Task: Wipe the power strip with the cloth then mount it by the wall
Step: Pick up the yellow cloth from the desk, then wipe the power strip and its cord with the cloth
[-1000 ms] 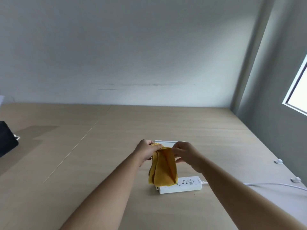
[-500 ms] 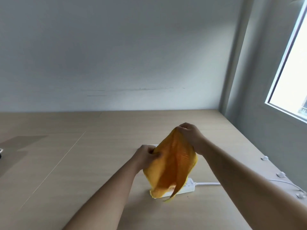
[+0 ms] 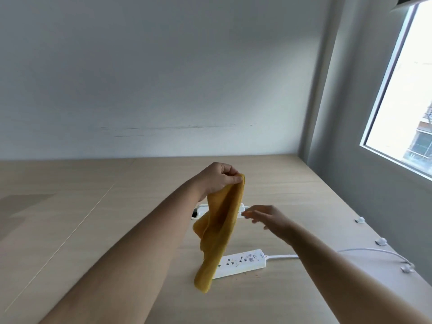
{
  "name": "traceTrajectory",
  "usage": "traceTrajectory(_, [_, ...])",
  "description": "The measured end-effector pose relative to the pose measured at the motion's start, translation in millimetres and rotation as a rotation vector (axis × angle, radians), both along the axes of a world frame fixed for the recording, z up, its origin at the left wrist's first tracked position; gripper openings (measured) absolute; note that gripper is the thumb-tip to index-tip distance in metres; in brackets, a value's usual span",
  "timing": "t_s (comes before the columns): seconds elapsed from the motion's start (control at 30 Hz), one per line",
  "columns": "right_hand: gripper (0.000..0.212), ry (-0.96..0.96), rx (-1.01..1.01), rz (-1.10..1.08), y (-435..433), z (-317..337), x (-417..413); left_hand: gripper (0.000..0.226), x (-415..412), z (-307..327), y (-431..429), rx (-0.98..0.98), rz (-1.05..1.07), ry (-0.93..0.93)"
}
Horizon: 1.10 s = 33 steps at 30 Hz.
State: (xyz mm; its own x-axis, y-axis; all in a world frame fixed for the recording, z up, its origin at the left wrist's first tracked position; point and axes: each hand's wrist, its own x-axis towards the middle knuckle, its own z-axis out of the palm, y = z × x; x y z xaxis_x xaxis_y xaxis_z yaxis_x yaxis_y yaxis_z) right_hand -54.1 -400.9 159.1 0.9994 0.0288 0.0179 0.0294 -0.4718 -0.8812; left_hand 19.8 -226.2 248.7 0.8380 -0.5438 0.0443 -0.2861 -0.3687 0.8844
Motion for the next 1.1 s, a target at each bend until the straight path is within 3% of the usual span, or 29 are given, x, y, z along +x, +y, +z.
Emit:
traceTrajectory(0.07, [0.029, 0.104, -0.003, 0.123, 15.1, -4.9, -1.1, 0.002, -2.6, 2.2, -2.7, -0.088, -0.014, 0.07])
traceTrajectory(0.17, [0.026, 0.173, -0.087, 0.163, 30.5, -16.2, 5.2, 0.005, -2.5, -1.4, -2.7, -0.209, -0.01, 0.114])
traceTrajectory(0.27, [0.033, 0.192, -0.079, 0.077, 27.4, -17.1, 7.7, 0.006, 7.2, -11.8, 7.7, -0.27, 0.197, 0.019])
traceTrajectory(0.37, [0.021, 0.152, 0.092, -0.008, 14.6, -8.6, 3.9, 0.008, 20.0, -31.1, 33.7, -0.322, 0.428, 0.007])
traceTrajectory(0.5, [0.019, 0.106, 0.407, -0.044, -2.8, 4.0, 0.7, 0.011, 18.5, -67.5, 61.9, -0.411, 0.551, 0.239])
traceTrajectory(0.63, [0.02, 0.082, 0.727, -0.05, -2.7, 5.7, 4.3, 0.016, -2.7, -96.5, 61.5, -0.348, 0.402, 0.363])
traceTrajectory(0.7, [0.028, 0.082, 0.789, -0.032, 0.8, 5.0, 7.1, 0.015, -14.4, -102.6, 53.4, -0.312, 0.274, 0.417])
traceTrajectory(0.8, [0.046, 0.094, 0.795, -0.005, 9.3, 1.7, 12.7, 0.015, -26.1, -106.4, 35.4, -0.27, 0.153, 0.461])
traceTrajectory(0.87, [0.048, 0.056, 0.8, -0.044, 16.4, -2.1, 17.4, 0.017, -28.5, -108.7, 23.6, -0.267, 0.156, 0.449])
traceTrajectory(1.1, [0.056, -0.098, 0.573, -0.367, 27.3, -22.5, 33.5, 0.009, -21.9, -127.1, 15.1, -0.233, 0.156, 0.489])
